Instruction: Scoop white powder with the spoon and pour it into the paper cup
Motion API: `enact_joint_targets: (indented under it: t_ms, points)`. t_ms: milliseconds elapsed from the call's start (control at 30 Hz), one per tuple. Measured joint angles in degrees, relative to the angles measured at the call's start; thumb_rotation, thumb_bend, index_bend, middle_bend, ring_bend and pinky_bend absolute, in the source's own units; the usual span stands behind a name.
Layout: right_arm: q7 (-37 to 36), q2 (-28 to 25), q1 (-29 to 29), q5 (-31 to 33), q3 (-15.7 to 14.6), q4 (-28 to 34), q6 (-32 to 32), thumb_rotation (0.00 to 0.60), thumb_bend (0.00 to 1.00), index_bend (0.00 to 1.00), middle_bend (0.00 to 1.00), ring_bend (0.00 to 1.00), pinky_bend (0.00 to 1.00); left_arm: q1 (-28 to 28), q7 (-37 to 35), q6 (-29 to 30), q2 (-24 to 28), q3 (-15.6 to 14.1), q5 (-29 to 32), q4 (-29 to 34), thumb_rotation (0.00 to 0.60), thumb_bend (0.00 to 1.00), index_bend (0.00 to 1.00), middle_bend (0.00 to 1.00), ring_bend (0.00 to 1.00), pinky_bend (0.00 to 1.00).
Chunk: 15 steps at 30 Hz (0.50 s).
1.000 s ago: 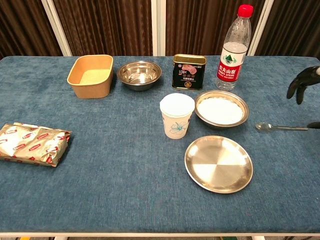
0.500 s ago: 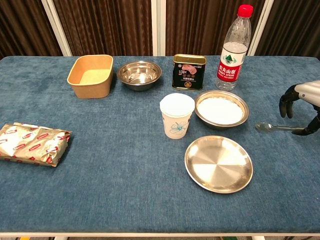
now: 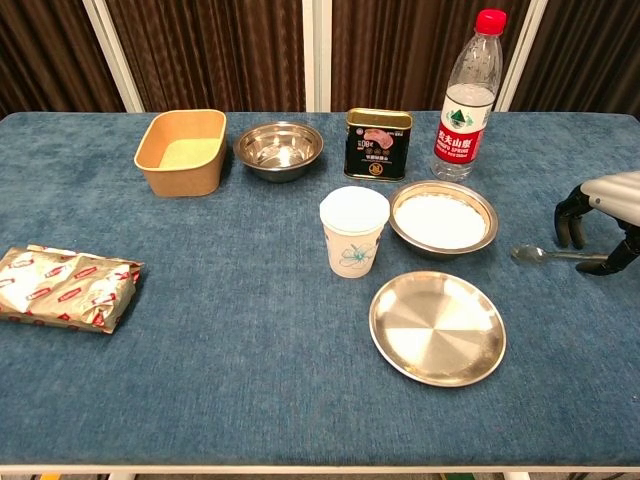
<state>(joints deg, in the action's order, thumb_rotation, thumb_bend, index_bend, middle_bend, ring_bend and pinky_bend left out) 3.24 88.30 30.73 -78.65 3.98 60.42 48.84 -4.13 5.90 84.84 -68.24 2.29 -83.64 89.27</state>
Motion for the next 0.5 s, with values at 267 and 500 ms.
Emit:
enact_joint_targets:
  t_ms: [267, 500]
  points:
    - [-0.27, -0.49, 0.51, 0.55, -0.44, 0.37, -1.28, 0.6, 0.26, 0.5, 0.51, 0.17, 0.17, 0.01, 0.02, -0.08, -0.01, -0.01, 0.09, -0.02, 0.6, 0.03, 0.16, 0.13, 0.06, 0.04]
    - [-0.37, -0.41, 0.9, 0.69, -0.7, 0.28, -1.71, 0.6, 0.28, 0.52, 0.52, 0.18, 0.17, 0.06, -0.14, -0.1, -0.14, -0.02, 0.19, -0.21, 0.6, 0.03, 0.16, 0.13, 0.06, 0.04]
